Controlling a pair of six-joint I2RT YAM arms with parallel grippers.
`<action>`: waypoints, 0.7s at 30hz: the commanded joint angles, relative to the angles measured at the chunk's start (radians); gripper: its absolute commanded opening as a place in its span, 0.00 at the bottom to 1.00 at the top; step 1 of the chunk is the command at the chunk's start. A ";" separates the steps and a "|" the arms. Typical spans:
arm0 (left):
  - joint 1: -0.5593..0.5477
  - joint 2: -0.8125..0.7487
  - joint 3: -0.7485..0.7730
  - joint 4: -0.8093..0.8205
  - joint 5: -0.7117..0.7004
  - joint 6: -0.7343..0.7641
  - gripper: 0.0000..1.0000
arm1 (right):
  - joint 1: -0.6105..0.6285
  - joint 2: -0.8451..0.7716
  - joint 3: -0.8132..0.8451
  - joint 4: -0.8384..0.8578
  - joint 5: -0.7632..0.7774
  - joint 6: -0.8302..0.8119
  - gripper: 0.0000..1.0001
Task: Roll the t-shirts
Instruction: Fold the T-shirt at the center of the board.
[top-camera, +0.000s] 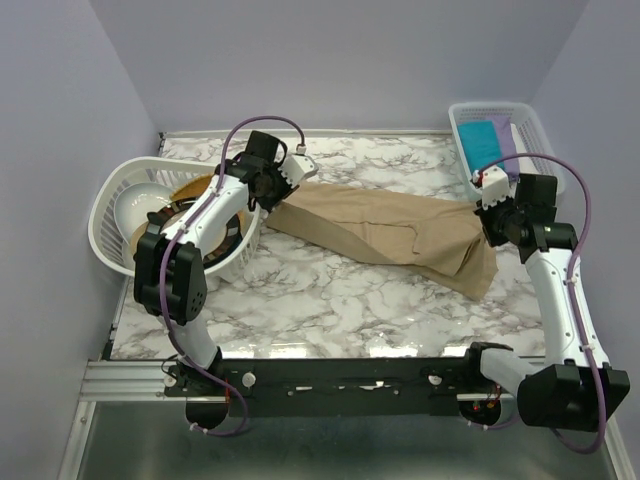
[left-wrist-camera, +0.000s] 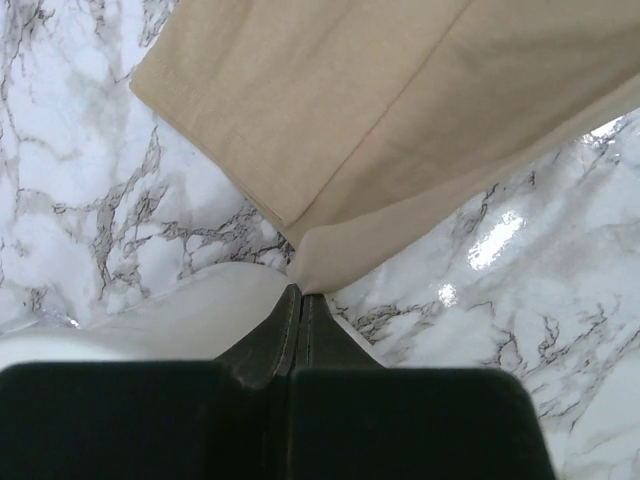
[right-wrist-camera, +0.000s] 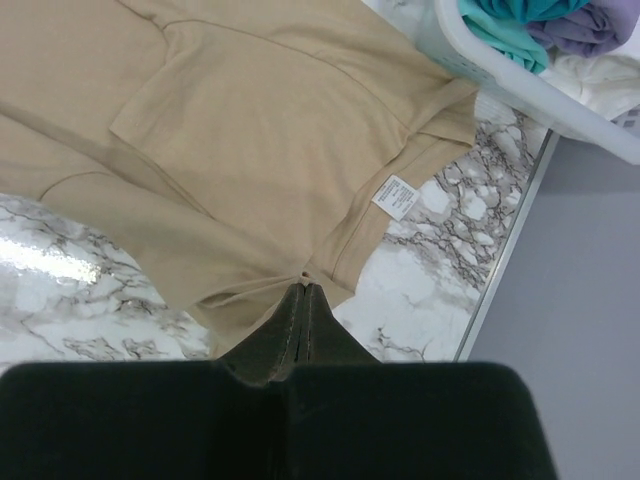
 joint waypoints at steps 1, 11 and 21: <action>0.024 0.011 0.010 0.017 -0.109 -0.034 0.00 | -0.018 0.038 0.047 0.051 -0.026 -0.005 0.01; 0.026 0.092 0.029 0.044 -0.193 -0.007 0.00 | -0.033 0.153 0.098 0.114 -0.002 -0.084 0.00; 0.027 0.087 -0.003 0.007 -0.201 0.033 0.00 | -0.038 0.216 0.179 0.090 -0.055 -0.205 0.00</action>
